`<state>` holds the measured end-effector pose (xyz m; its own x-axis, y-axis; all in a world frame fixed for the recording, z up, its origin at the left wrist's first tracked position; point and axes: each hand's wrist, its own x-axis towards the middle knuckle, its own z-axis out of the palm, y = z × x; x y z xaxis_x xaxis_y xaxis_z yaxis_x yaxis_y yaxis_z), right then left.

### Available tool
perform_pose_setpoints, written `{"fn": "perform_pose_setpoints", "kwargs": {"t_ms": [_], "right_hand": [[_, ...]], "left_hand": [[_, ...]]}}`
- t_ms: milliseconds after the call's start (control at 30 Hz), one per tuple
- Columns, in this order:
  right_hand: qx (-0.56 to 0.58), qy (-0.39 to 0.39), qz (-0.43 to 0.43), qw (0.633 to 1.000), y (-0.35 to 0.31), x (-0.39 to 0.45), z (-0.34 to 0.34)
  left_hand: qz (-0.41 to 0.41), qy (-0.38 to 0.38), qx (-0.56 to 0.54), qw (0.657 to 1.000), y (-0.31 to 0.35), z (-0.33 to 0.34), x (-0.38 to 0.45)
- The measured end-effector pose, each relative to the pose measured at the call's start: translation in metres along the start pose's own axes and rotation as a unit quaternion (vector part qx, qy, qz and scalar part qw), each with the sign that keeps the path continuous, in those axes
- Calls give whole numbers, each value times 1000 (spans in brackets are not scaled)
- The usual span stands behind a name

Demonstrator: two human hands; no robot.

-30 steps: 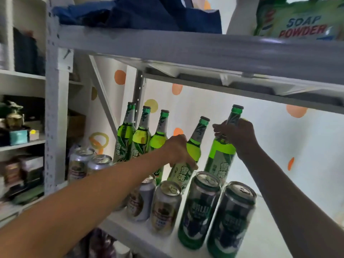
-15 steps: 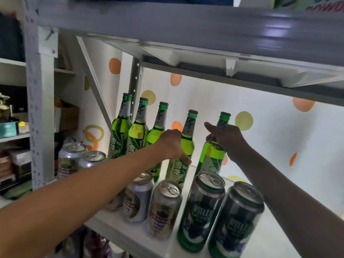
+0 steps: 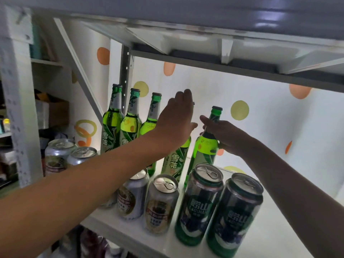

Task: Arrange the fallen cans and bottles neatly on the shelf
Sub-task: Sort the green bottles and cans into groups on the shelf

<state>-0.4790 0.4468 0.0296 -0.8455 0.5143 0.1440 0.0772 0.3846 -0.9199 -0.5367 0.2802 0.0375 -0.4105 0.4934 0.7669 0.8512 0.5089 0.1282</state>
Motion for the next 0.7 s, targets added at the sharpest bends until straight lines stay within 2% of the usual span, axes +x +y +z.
{"fn": "perform_pose_setpoints", "kwargs": {"t_ms": [100, 267, 700], "right_hand": [[-56, -85, 22, 995, -8, -9, -8], [-99, -181, 75, 976, -10, -13, -28], [-80, -132, 16, 988, 0, -2, -10]], "left_hand": [[4, -3, 2, 1000, -4, 0, 4], [-40, -107, -36, 993, -17, -5, 24], [-47, -152, -24, 987, -25, -4, 41]]}}
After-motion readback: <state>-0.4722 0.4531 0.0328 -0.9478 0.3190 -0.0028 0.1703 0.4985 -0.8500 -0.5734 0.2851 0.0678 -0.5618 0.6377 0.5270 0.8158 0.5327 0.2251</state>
